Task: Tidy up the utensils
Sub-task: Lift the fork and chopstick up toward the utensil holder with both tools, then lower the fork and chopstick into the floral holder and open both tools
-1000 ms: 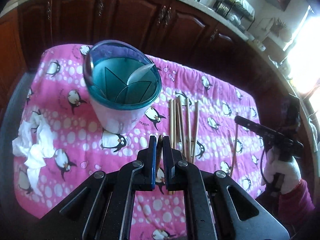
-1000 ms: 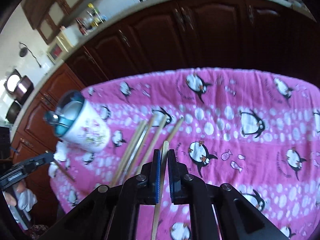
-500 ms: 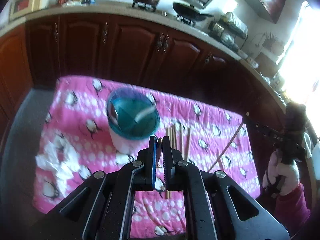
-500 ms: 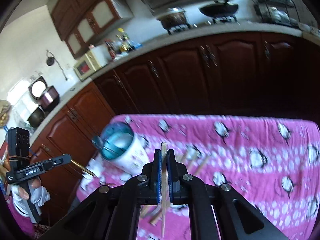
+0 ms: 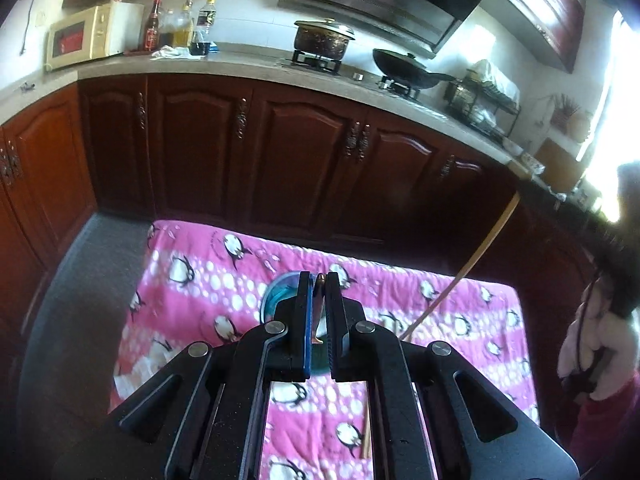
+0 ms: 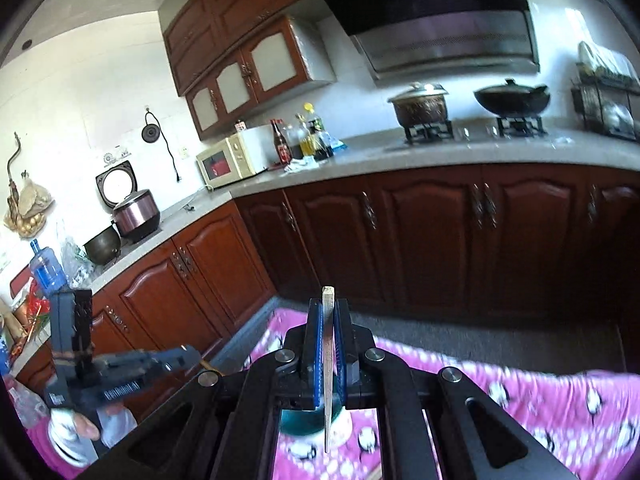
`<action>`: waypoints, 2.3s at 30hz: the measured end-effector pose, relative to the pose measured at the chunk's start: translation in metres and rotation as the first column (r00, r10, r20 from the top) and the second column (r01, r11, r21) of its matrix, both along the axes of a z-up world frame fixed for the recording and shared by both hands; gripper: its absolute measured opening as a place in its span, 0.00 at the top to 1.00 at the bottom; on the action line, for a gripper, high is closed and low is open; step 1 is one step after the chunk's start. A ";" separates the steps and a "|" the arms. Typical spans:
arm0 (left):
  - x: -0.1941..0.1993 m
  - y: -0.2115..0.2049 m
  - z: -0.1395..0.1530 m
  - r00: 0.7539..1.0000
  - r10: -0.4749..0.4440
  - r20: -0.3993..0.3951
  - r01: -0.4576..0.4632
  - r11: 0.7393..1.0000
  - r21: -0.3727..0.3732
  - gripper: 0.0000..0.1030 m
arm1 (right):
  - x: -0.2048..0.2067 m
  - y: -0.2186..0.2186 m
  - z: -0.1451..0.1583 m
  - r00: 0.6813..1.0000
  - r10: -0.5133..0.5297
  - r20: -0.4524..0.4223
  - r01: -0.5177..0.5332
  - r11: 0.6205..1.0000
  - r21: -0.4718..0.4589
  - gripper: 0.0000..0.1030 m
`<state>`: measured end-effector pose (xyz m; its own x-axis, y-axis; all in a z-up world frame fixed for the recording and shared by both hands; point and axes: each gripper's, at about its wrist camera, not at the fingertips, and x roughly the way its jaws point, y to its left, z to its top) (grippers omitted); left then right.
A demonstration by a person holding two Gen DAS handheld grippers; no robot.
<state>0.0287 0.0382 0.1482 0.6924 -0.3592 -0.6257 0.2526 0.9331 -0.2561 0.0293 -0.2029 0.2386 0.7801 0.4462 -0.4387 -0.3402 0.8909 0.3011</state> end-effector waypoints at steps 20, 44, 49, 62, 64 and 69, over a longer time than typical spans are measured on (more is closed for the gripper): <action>0.049 -0.024 -0.045 0.996 0.027 -0.083 -0.021 0.997 0.075 0.96 | 0.081 0.053 -0.011 0.998 0.058 -0.014 -0.058 0.998 -0.019 0.95; 0.068 -0.036 -0.091 0.982 0.041 -0.185 -0.014 0.989 0.146 0.96 | 0.112 0.072 -0.086 0.989 0.070 -0.130 -0.078 0.995 -0.057 0.95; 0.070 -0.042 -0.102 0.978 0.041 -0.206 -0.004 0.985 0.173 0.96 | 0.117 0.071 -0.114 0.977 0.081 -0.199 -0.092 0.995 -0.046 0.95; 0.072 -0.043 -0.104 0.974 0.050 -0.222 -0.011 0.985 0.175 0.96 | 0.113 0.051 -0.129 0.960 0.088 -0.264 -0.085 0.996 0.026 0.69; 0.072 -0.041 -0.103 0.972 0.052 -0.228 -0.014 0.986 0.164 0.96 | 0.110 0.047 -0.130 0.958 0.088 -0.272 -0.083 0.996 0.030 0.69; 0.067 -0.043 -0.103 0.972 0.046 -0.230 -0.007 0.986 0.168 0.96 | 0.103 0.032 -0.129 0.955 0.080 -0.287 -0.061 0.995 0.074 0.69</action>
<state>0.0961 -0.0044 0.0454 0.5288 -0.2211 -0.8194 0.1785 0.9728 -0.1474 0.1321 -0.1708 0.1093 0.5894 0.5299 -0.6097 -0.2915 0.8434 0.4512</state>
